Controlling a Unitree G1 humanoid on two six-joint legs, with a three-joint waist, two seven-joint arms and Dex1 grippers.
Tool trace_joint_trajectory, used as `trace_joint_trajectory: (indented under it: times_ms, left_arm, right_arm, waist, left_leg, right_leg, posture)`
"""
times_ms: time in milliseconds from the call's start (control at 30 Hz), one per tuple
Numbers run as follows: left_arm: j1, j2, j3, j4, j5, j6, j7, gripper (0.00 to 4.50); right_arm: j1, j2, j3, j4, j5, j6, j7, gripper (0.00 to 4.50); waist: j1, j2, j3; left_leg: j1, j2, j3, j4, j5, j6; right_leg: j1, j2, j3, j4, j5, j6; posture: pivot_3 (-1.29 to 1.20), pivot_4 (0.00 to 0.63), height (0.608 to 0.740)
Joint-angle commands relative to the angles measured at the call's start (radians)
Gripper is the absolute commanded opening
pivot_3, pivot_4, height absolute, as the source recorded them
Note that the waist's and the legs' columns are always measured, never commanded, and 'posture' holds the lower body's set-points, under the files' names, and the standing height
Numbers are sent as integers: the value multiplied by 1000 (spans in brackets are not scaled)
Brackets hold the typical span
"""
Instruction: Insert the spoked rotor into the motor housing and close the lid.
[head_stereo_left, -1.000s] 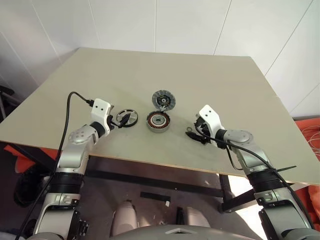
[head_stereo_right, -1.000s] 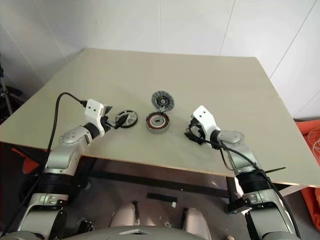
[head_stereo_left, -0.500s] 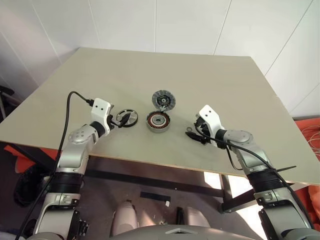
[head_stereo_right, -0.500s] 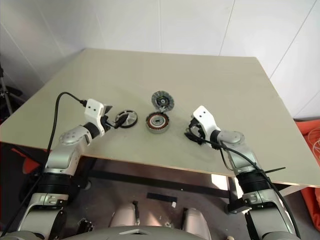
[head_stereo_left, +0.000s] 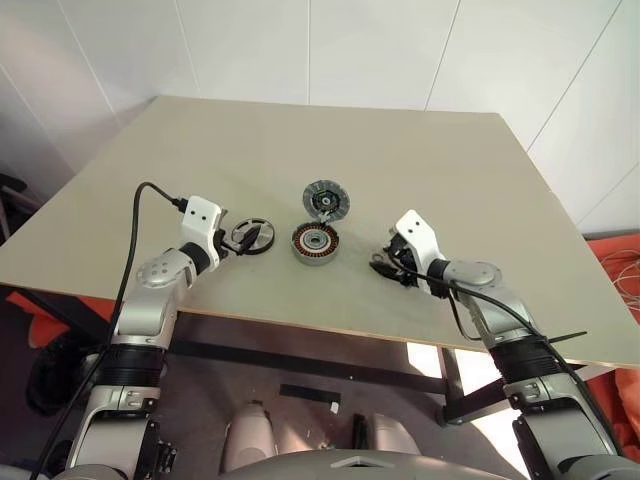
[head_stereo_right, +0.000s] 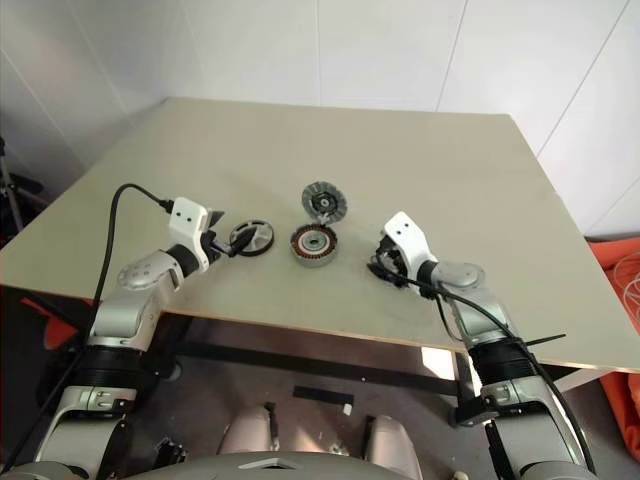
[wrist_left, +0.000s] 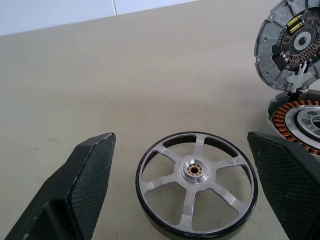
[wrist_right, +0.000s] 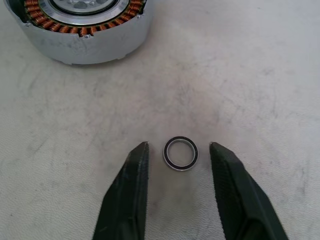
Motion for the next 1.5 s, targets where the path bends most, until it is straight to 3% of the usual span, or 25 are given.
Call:
trace_joint_trajectory:
  times_ms: [33, 267, 400, 767, 1000, 1500]
  left_arm:
    - [-15, 11, 6, -41, 3, -18, 6, 4500]
    - [-12, 10, 6, -45, 4, -17, 5, 4500]
    - [-12, 10, 7, -47, 4, -15, 7, 4500]
    - [-15, 14, 8, -40, 5, -17, 3, 4500]
    - [-19, 15, 8, -31, 7, -21, -1, 4500]
    - [-6, 29, 22, -51, 8, -16, 7, 4500]
  right_arm:
    - [-21, -6, -13, 4, 1, -11, -11, 1282]
    - [-19, -8, -13, 1, 4, -11, -10, 1282]
    - [-23, -8, -16, -5, 9, -5, -6, 575]
    - [-61, -4, -8, -71, 18, 13, 0, 577]
    - [-153, 61, 24, -144, 36, 69, 11, 577]
    - [-288, 236, 122, 111, -19, -2, -42, 577]
  waist:
    - [0, 0, 0]
    - [0, 0, 0]
    - [0, 0, 0]
    - [0, 0, 0]
    - [-1, 0, 0]
    - [-2, 0, 0]
  left_leg:
    - [0, 0, 0, 0, 0, 0]
    - [0, 0, 0, 0, 0, 0]
    - [0, 0, 0, 0, 0, 0]
    - [0, 0, 0, 0, 0, 0]
    - [0, 1, 0, 0, 0, 0]
    - [-1, 1, 0, -1, 0, 0]
  right_leg:
    - [0, 0, 0, 0, 0, 1]
    - [0, 0, 0, 0, -1, 1]
    - [0, 0, 0, 0, 0, 1]
    - [0, 0, 0, 0, 0, 1]
    - [-1, 1, 0, 0, 0, 0]
    - [-1, 1, 0, 0, 0, 0]
  posture:
    - [0, 0, 740]
    - [0, 0, 740]
    - [0, 0, 740]
    - [0, 0, 740]
    - [0, 0, 740]
    - [0, 0, 740]
